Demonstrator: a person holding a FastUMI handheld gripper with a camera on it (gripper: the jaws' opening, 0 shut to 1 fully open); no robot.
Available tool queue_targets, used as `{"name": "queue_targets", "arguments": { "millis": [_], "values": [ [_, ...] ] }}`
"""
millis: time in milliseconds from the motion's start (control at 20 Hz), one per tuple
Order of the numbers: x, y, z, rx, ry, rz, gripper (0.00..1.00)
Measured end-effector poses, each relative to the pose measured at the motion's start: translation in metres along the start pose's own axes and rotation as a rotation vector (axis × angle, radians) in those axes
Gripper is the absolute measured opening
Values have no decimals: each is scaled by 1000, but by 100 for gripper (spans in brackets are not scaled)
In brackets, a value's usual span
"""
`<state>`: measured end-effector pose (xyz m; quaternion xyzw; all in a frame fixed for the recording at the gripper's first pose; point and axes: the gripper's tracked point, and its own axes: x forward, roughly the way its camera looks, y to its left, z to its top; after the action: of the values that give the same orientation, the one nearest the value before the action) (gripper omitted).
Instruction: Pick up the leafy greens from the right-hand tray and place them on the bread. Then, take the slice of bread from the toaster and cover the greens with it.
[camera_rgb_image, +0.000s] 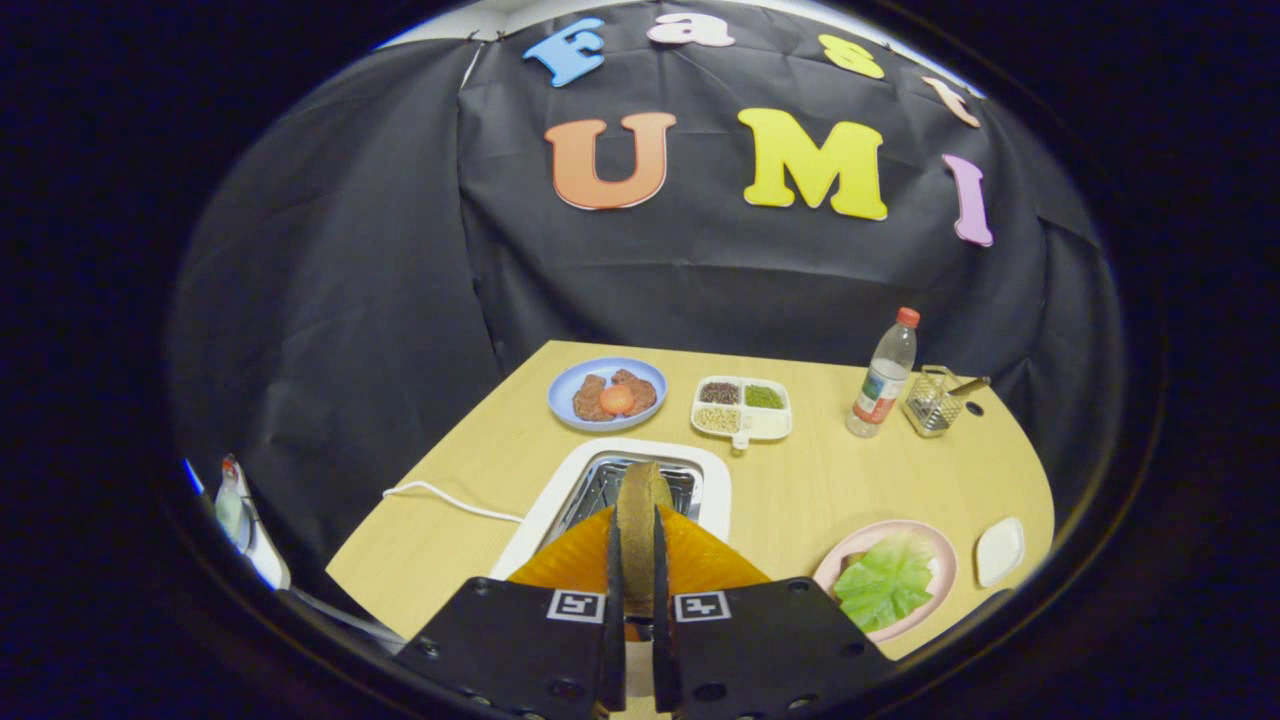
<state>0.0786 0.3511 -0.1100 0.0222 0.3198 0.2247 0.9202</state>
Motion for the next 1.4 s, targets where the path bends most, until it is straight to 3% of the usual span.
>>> {"name": "queue_targets", "arguments": {
  "millis": [550, 850, 1150, 1400],
  "values": [
    [-82, -1, 82, -73, -244, -30, 11],
    [-110, -35, 92, -31, -293, -46, 10],
    [-83, -116, 64, 61, -241, -155, 10],
    [-43, -171, 8, 187, -125, -200, 11]
  ]
}}
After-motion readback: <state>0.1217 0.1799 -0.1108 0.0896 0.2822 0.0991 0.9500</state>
